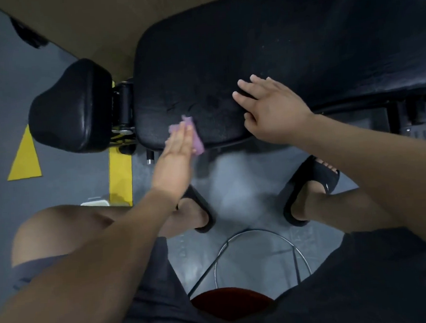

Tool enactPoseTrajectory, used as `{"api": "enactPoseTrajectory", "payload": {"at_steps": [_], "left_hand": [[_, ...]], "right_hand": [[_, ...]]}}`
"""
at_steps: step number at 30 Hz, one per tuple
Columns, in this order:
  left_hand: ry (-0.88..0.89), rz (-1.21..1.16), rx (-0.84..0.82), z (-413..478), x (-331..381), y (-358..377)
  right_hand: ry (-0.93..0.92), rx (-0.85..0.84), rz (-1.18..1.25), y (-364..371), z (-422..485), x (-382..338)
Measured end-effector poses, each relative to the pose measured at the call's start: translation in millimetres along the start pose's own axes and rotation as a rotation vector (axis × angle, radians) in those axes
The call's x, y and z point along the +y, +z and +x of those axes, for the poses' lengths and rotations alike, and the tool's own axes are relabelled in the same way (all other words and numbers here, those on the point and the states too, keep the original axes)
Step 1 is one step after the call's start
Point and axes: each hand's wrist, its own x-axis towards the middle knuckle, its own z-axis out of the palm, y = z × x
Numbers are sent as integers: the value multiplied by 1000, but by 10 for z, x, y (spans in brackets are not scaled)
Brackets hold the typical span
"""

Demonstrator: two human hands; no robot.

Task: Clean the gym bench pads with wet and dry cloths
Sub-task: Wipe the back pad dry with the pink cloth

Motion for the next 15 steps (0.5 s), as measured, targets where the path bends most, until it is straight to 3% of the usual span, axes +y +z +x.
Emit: {"api": "enactPoseTrajectory", "payload": {"at_steps": [3,9,12,15], "left_hand": [[-42,-30,93,-33,82,96],[162,-50,123,81,821,362],[185,-3,48,92,489,169],[51,-23,-1,93,214,30]], "right_hand": [[14,-4,5,8,-47,25],[3,49,19,39,-147,144],[7,69,21,45,-164,134],[40,76,-11,82,-191,88]]}}
